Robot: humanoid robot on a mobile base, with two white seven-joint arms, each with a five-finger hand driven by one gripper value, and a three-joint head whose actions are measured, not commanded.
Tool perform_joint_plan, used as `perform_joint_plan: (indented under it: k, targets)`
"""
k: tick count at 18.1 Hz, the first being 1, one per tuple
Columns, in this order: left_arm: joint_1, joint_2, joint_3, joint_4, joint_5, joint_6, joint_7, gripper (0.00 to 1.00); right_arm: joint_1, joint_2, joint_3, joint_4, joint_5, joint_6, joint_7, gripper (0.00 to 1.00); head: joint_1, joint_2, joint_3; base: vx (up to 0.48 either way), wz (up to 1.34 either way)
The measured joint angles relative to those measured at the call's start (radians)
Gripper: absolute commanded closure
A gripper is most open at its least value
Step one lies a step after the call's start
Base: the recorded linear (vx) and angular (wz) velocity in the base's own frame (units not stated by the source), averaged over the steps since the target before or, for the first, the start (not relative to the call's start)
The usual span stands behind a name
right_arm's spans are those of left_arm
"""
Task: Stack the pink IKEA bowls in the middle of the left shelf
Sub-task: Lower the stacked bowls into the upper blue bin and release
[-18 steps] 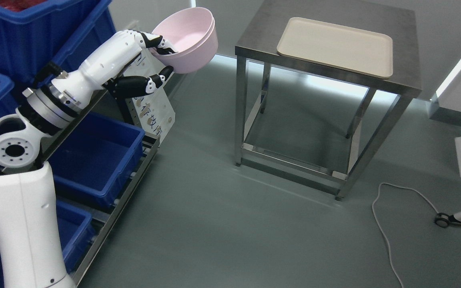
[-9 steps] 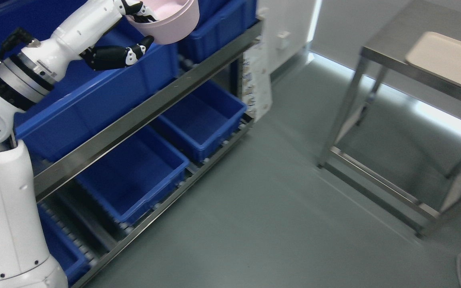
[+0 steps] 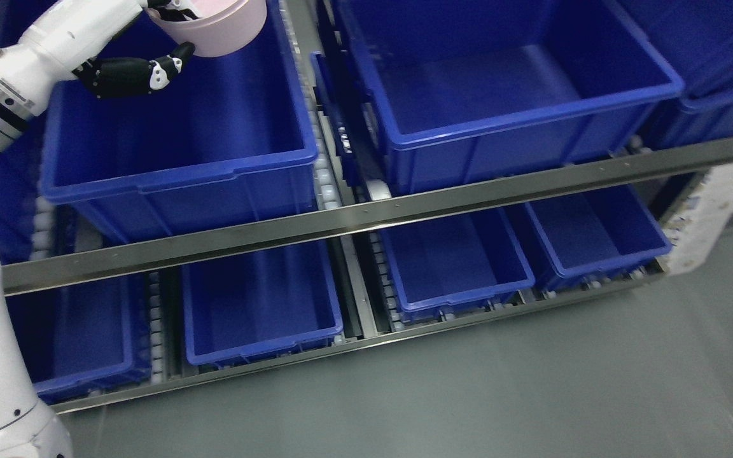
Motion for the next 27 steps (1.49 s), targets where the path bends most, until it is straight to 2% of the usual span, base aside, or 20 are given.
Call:
perform_joint_plan:
  k: [6, 12, 21, 25, 27]
  targets:
    - [-0.018, 0.016, -0.048, 0.029, -0.074, 0.001, 0.0, 0.92, 0.0, 0.0, 0.0, 0.0, 0.0, 0.0, 0.0, 0.0, 0.0, 0.0, 0.0, 0.071, 0.42]
    - [-0.064, 0.019, -0.117, 0.133, -0.172, 0.004, 0.01, 0.92, 0.0, 0.0, 0.0, 0.0, 0.0, 0.0, 0.0, 0.0, 0.0, 0.0, 0.0, 0.049, 0.16]
    - [-0.164, -0.059, -0.213, 0.38, -0.272, -0.007, 0.066, 0.9, 0.0, 0.0, 0.0, 0.0, 0.0, 0.0, 0.0, 0.0, 0.0, 0.0, 0.0, 0.008, 0.02]
    - [-0.175, -0.092, -0.235, 0.491, -0.297, -0.007, 0.119, 0.82, 0.0, 0.0, 0.0, 0.0, 0.0, 0.0, 0.0, 0.0, 0.0, 0.0, 0.0, 0.0, 0.0]
    - [-0.177, -0.1, -0.241, 0.526, -0.302, -0.008, 0.152, 0.69, 0.0, 0.0, 0.0, 0.0, 0.0, 0.0, 0.0, 0.0, 0.0, 0.0, 0.0, 0.0, 0.0]
